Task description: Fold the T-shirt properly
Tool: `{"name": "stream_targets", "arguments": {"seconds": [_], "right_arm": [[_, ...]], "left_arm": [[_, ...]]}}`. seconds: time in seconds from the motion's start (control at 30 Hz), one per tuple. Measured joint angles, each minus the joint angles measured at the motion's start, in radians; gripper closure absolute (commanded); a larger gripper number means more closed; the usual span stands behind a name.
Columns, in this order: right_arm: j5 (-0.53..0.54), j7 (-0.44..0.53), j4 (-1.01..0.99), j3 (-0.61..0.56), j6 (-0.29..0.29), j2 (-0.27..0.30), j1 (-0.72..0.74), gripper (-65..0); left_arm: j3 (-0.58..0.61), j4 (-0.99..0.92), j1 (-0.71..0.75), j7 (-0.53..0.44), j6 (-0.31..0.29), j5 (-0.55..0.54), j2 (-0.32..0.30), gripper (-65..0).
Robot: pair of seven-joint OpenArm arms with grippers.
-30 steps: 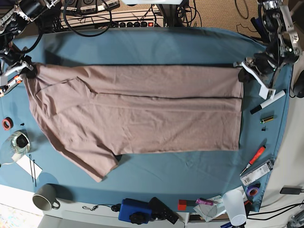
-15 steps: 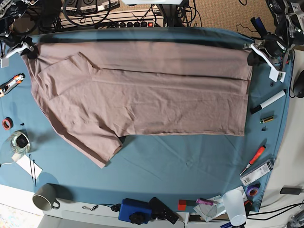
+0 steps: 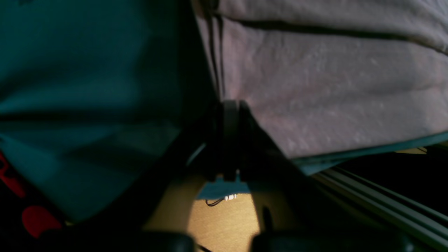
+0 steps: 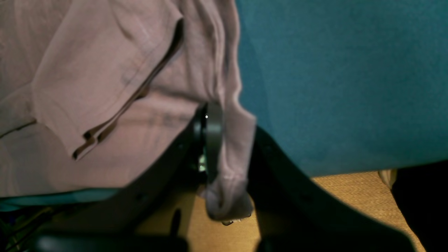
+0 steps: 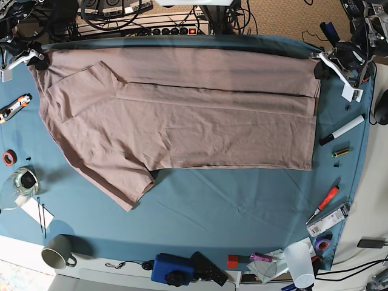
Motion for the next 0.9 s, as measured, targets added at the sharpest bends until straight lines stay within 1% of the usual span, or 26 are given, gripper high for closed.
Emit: {"name": "stream_targets", "arguments": {"seconds": [0.07,0.1,0.13,0.17,0.2,0.27,0.4,0.47,0.57,0.63,0.73,0.77,0.83,0.9], "right_arm": [[-0.001,0.001,0.0,0.0,0.0,0.0,0.0,-15.0],[-0.002,0.001,0.0,0.002,0.0,0.0,0.0,-18.7],[-0.001,0.001,0.0,0.003,0.0,0.0,0.0,-20.3],[-0.001,0.001,0.0,0.003,0.0,0.001,0.0,-20.3],[0.0,0.001,0.0,0.003,0.0,0.003,0.0,-20.3],[0.03,0.0,0.0,0.003,0.0,0.017,-0.001,-20.3],[0.133,0.0,0.002,0.003,0.0,0.08,0.0,-20.3],[0.127,-0.001,0.003,0.005,0.0,0.108,0.018,-20.3],[0.125,0.008,0.003,0.006,0.0,0.135,0.077,-20.3],[0.09,0.063,0.003,0.006,0.001,0.142,0.135,-20.2],[-0.009,0.164,0.004,-0.005,0.001,0.145,0.225,-20.2],[-0.051,0.19,0.003,-0.025,-0.017,0.146,0.249,-20.2],[-0.164,0.237,0.002,-0.097,-0.048,0.148,0.296,-20.2],[-0.271,0.295,0.0,-0.208,-0.051,0.148,0.334,-20.2]], "left_arm": [[0.0,0.0,0.0,0.0,-0.025,0.0,0.0,-13.1],[0.0,0.0,0.0,0.0,-0.034,0.002,0.0,-18.1],[0.0,0.0,0.0,0.0,-0.032,0.003,0.0,-22.1],[0.0,0.0,0.0,0.0,-0.032,0.003,0.0,-24.9],[0.0,0.0,0.0,-0.004,-0.033,0.003,0.0,-26.3],[0.0,0.001,0.0,-0.013,-0.033,0.003,0.0,-26.4],[0.0,0.05,0.003,-0.014,-0.032,0.009,0.0,-26.4],[-0.001,0.09,0.003,-0.04,-0.032,0.008,0.0,-26.4],[-0.002,0.155,0.0,-0.1,-0.032,0.008,-0.001,-26.4],[-0.002,0.188,-0.004,-0.117,-0.032,0.008,-0.001,-26.4],[-0.002,0.217,-0.006,-0.133,-0.033,0.006,-0.002,-26.4],[-0.002,0.218,-0.006,-0.133,-0.033,0.005,-0.001,-26.4],[-0.002,0.218,-0.005,-0.132,-0.033,0.007,-0.001,-26.4],[-0.002,0.218,-0.005,-0.133,-0.033,0.008,-0.001,-26.4]]}}
